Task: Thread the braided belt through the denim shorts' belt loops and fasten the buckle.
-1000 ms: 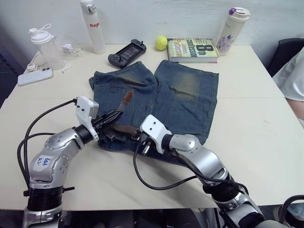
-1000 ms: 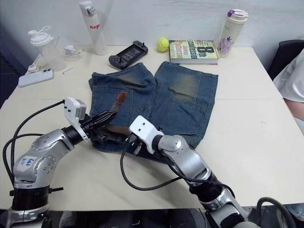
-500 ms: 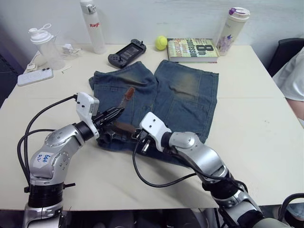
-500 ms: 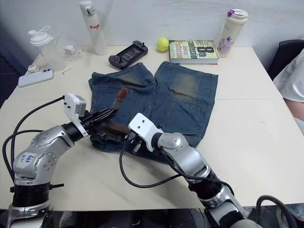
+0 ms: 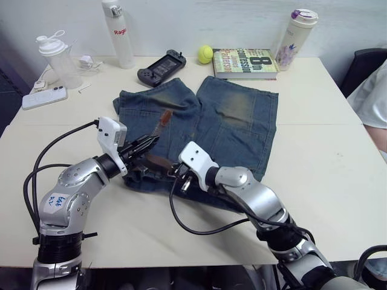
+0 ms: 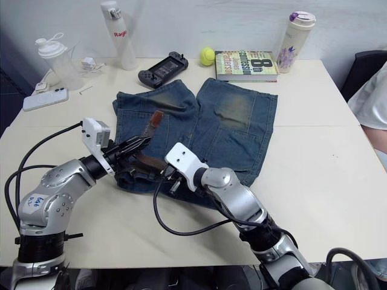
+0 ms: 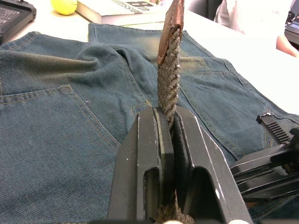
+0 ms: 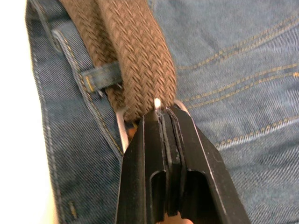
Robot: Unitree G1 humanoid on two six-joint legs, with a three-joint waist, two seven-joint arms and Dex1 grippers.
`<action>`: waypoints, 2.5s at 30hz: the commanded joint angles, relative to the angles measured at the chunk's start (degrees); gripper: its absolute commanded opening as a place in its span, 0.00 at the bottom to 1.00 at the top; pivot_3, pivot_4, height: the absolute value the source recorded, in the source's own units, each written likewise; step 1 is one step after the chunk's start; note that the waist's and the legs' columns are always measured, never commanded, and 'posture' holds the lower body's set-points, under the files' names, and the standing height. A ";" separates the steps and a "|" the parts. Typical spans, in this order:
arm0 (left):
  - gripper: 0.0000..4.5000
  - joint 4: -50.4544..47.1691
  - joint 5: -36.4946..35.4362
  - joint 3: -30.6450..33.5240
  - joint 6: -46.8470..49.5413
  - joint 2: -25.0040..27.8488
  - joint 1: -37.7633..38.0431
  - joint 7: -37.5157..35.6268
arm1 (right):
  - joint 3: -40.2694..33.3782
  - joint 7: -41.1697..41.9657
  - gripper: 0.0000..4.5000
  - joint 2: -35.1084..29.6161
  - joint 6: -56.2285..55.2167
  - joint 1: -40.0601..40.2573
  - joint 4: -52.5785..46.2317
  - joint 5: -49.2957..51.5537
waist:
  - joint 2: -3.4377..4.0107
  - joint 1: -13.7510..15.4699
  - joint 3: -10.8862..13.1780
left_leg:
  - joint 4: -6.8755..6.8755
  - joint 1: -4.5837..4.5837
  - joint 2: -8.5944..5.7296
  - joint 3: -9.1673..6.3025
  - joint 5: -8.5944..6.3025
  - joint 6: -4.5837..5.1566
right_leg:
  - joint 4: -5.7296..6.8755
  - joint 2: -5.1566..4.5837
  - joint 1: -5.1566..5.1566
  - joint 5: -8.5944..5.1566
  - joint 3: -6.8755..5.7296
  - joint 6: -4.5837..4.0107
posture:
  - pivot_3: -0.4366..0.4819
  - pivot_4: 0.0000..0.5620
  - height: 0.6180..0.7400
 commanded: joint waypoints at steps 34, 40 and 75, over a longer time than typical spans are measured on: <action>0.00 39.43 4.54 -18.15 -12.25 -7.39 -38.33 -39.24 | 12.30 5.17 0.01 -1.18 8.22 -1.82 4.48 -3.84 | -0.03 0.12 -0.02 | 0.07 0.11 -0.01 0.10 0.04 -0.05 | 0.09 0.03 0.02 0.00 0.01 0.00 | 0.48 0.27 1.00; 0.00 50.66 8.75 -20.25 -17.41 -9.86 -44.83 -48.72 | 12.49 5.22 0.01 -1.70 8.60 -1.11 2.95 -4.01 | -0.03 0.16 -0.02 | 0.19 0.05 -0.01 0.09 0.02 -0.02 | 0.11 0.03 0.03 0.00 -0.02 0.00 | 0.48 0.27 1.00; 0.00 40.55 13.73 -16.30 -12.93 -12.09 -32.88 -51.18 | 6.41 1.00 0.01 -1.07 10.95 1.08 -4.30 -5.51 | 0.06 0.66 -0.28 | 0.33 0.05 -0.09 -0.09 -0.10 0.19 | 0.08 -0.10 0.23 0.00 -0.21 0.03 | 0.48 0.27 1.00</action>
